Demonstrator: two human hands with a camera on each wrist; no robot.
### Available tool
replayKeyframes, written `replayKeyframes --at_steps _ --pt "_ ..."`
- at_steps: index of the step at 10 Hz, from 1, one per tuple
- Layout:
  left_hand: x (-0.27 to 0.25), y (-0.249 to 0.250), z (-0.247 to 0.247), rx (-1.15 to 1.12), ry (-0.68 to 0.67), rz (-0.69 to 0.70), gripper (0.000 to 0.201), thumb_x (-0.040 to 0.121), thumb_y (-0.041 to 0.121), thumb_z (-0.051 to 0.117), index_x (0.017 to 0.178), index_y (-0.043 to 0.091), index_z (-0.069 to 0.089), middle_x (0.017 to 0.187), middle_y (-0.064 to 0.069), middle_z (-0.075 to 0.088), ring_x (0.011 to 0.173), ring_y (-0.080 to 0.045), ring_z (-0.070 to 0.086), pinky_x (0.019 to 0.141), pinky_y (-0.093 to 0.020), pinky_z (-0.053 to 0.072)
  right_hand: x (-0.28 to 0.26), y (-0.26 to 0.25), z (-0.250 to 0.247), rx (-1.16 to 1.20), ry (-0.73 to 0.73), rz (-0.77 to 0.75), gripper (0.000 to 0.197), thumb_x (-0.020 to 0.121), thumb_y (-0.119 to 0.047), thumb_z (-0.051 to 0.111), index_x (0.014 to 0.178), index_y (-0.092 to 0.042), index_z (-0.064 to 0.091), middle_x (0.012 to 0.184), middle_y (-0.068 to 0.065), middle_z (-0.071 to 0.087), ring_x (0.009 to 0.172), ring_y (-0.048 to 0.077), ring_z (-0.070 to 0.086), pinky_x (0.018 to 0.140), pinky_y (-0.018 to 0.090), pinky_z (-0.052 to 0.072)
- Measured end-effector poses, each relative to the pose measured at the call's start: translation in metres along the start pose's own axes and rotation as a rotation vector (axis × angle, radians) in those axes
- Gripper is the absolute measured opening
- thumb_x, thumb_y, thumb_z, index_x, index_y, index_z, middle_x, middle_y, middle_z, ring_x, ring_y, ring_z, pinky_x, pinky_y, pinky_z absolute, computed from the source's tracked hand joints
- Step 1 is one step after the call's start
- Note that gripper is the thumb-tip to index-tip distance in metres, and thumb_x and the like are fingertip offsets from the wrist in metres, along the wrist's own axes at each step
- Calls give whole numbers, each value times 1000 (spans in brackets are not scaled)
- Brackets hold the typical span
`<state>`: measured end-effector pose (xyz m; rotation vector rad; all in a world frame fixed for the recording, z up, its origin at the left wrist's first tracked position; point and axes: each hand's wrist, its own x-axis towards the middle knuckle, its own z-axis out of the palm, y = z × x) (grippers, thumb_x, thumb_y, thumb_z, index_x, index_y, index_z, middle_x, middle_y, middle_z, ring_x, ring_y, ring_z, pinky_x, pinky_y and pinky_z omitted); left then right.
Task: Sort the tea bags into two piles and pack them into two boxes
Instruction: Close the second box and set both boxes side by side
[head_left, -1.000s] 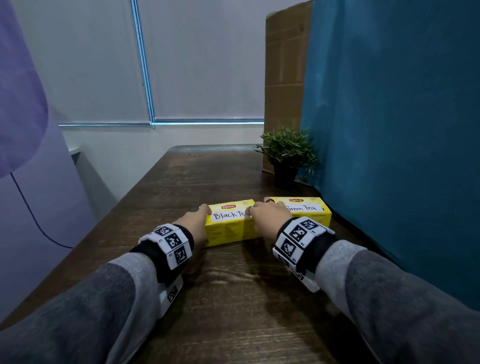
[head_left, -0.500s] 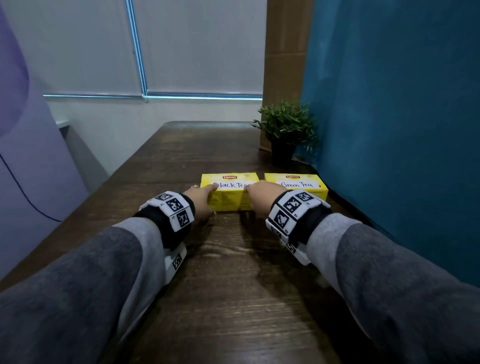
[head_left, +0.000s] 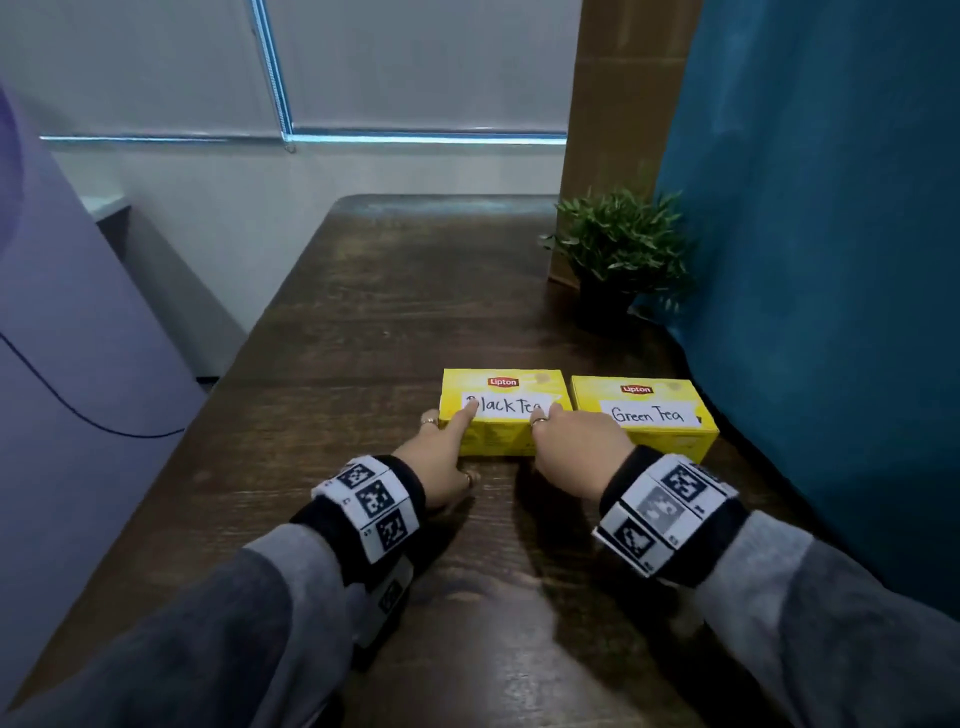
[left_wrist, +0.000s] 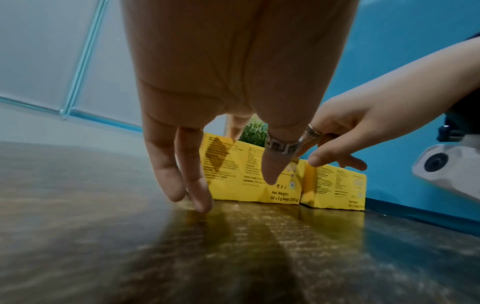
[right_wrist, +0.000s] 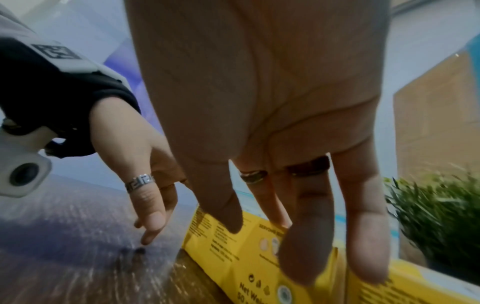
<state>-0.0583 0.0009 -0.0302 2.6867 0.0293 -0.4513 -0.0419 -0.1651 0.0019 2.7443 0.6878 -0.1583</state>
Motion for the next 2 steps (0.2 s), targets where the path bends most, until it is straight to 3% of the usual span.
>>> replayKeyframes --at_steps 1,2 --pt "-4 -1 -10 -78 -52 -29 99 85 24 62 143 46 -15 156 -16 -13 132 -35 40 105 -37 40 7 11 -13 100 -52 28 48 97 -14 31 144 -9 27 137 11 43 107 33 60 72 37 41" --pt "-19 0 -18 -109 -47 -68 101 84 17 62 143 47 -14 155 -15 -19 124 -35 49 97 -35 45 -4 19 -22 237 -17 34 54 97 -21 37 148 -21 21 150 2 28 109 34 60 81 40 48"
